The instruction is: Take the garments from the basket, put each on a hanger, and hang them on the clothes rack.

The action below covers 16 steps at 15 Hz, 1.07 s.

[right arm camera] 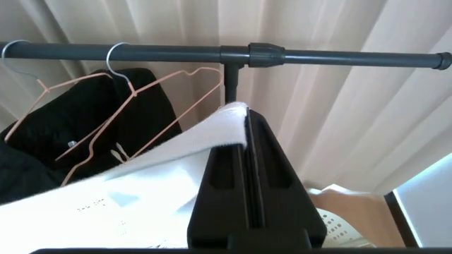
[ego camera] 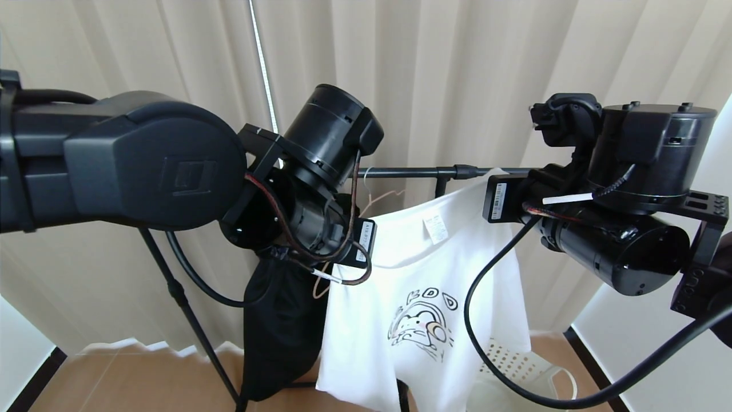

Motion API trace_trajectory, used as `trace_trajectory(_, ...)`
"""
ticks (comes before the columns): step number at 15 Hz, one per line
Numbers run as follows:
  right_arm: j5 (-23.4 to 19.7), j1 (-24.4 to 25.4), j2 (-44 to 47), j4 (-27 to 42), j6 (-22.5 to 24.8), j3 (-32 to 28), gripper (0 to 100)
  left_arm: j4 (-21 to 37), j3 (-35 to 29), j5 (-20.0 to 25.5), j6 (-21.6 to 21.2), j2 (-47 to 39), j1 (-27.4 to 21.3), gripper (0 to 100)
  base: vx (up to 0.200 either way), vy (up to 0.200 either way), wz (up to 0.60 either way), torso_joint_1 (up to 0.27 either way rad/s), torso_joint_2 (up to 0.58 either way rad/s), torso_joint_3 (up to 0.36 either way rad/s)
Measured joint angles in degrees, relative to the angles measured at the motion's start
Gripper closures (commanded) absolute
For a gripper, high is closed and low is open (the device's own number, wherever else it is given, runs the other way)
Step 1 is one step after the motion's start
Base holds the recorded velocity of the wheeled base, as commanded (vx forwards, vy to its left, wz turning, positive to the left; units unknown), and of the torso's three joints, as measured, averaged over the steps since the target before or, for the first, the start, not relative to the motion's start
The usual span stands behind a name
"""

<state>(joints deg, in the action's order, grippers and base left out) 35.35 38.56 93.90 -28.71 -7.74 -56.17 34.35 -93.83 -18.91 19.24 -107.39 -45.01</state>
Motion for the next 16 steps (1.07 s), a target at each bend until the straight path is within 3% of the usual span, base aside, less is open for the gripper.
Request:
trace_trajectory(1, 0.0, 0.0, 0.0, 0.0, 0.0, 0.0, 100, 0.0, 0.0, 0.0, 0.0, 0.0, 0.0, 0, 0.0, 0.0, 0.0, 0.0, 0.0, 0.0)
trace_trajectory(12, 0.1, 0.0, -0.4, 0.0, 1.2, 0.6, 100, 0.2, 1.3, -1.2, -0.1, 0.8, 0.3, 0, 0.0, 0.0, 0.0, 0.0, 0.0, 0.0)
trace_trajectory(16, 0.0, 0.0, -1.4, 0.0, 3.0, 1.3, 100, -1.6, 1.0, -1.3, -4.0, 0.1, 2.2, 0, 0.0, 0.0, 0.0, 0.0, 0.0, 0.0)
